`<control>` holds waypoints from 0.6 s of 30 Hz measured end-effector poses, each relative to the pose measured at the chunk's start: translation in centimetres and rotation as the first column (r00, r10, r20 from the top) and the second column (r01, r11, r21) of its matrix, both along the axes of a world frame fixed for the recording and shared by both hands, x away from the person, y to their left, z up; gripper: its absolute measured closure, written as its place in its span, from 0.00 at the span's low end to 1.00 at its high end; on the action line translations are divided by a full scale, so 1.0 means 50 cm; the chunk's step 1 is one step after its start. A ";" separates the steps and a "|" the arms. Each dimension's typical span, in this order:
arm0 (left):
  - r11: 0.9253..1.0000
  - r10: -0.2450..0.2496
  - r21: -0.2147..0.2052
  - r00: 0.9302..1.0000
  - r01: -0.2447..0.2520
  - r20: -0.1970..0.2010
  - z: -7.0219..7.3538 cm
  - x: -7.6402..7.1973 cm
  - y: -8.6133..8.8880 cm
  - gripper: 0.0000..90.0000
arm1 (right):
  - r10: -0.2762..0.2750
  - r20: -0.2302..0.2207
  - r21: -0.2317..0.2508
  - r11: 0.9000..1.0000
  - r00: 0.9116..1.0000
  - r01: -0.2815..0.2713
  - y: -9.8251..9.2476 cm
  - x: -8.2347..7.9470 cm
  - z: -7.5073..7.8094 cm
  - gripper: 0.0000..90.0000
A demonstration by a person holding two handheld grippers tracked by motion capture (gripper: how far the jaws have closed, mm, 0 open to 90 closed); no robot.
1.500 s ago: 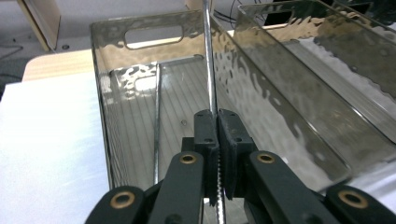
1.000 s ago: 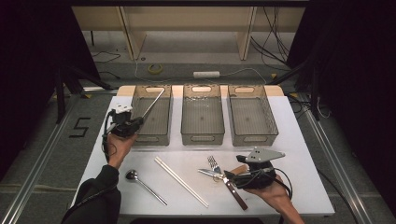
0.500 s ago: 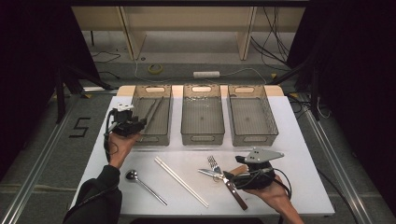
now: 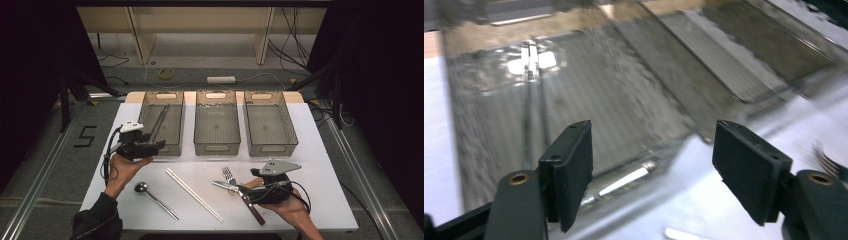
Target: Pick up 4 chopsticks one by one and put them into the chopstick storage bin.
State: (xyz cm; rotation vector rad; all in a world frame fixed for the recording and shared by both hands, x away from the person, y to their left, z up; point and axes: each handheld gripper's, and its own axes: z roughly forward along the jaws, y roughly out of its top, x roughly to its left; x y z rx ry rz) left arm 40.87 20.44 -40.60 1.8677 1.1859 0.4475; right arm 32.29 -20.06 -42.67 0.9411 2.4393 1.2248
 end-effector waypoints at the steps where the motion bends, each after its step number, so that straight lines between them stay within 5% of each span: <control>1: 1.000 -0.014 0.002 1.000 0.014 0.003 0.001 -0.006 -0.003 0.35 | -0.002 -0.002 -0.002 1.000 1.000 0.002 0.001 0.000 0.000 0.33; 7: 0.991 -0.134 0.029 0.991 0.134 0.014 0.001 -0.036 -0.030 0.31 | -0.003 -0.016 -0.006 1.000 1.000 0.003 0.010 -0.001 -0.001 0.34; 18: 0.945 -0.295 0.127 0.954 0.300 -0.058 -0.011 -0.062 -0.069 0.27 | 0.005 -0.030 -0.002 1.000 1.000 -0.005 0.010 -0.001 -0.002 0.34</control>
